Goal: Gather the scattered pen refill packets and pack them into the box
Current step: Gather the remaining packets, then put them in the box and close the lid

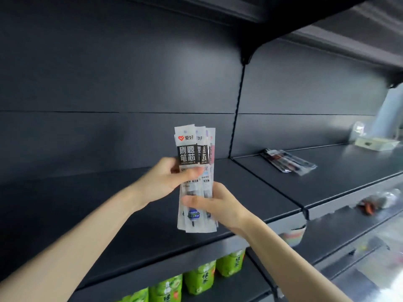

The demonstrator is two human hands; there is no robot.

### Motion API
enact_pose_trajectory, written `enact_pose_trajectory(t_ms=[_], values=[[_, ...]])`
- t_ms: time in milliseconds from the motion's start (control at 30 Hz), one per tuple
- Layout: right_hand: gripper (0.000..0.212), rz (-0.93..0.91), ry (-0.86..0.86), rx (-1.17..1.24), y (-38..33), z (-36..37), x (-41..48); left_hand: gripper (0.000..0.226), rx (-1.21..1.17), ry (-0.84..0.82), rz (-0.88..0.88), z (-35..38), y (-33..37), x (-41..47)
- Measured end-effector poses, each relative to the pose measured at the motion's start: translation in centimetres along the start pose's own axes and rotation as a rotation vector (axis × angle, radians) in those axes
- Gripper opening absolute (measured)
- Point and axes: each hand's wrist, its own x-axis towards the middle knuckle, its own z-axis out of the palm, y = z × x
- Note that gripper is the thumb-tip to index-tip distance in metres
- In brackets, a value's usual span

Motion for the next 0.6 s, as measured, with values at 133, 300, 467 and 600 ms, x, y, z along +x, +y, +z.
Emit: enact_pose_trajectory(t_ms=[133,300,467,600], values=[[0.008,0.025,0.051,-0.023,0.7,-8.1,-4.6,0.016,0.0,0.032,0.065,8.7,1.0,3.8],[0.019,0.06,0.107,-0.031,1.6,-17.2,-7.8,0.019,-0.063,0.106,0.099,17.6,1.6,8.3],[0.014,0.053,0.129,-0.027,2.0,-24.3,-7.9,0.019,-0.058,0.121,0.085,22.5,2.3,14.0],[0.016,0.044,0.128,-0.06,3.0,-29.3,-6.3,0.02,0.009,0.094,0.082,25.0,1.7,19.1]])
